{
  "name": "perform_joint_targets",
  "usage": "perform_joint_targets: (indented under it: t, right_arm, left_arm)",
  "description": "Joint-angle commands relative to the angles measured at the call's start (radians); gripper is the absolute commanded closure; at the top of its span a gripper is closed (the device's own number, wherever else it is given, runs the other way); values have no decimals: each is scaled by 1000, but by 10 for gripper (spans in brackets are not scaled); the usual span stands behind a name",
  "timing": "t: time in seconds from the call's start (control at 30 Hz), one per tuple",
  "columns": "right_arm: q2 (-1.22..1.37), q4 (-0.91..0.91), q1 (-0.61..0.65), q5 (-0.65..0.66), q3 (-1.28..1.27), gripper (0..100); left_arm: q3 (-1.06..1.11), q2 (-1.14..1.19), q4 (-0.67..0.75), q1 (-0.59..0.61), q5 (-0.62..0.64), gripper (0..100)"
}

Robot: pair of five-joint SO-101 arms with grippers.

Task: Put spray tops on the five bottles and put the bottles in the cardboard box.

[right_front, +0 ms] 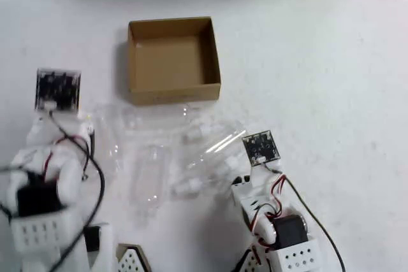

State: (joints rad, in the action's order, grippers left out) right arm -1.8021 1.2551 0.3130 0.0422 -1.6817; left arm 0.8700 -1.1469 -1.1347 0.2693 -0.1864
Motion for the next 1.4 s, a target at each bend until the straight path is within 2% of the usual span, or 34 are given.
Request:
perform_joint_targets:
  t: [0.0,0.17,0.23,0.63,0.93,1.2,1.37]
  right_arm:
    - [2,8,-10,-2,-9,983]
    - [2,8,-10,-2,-9,983]
    - [2,8,-10,-2,-9,983]
    - [2,8,-28,0,-9,983]
    - [2,8,-68,0,-9,983]
    - [2,8,-68,0,-9,983]
    - [2,8,-70,0,-9,983]
  left_arm:
    - [-100,185,38,-4,0,933]
    - [-104,334,43,1,35,731]
    - [-98,395,106,4,86,705]
    - [-126,792,382,15,106,729]
    - [-324,1072,249,16,107,727]
    - [-468,1302,235,42,115,727]
    - [-473,1326,233,33,107,731]
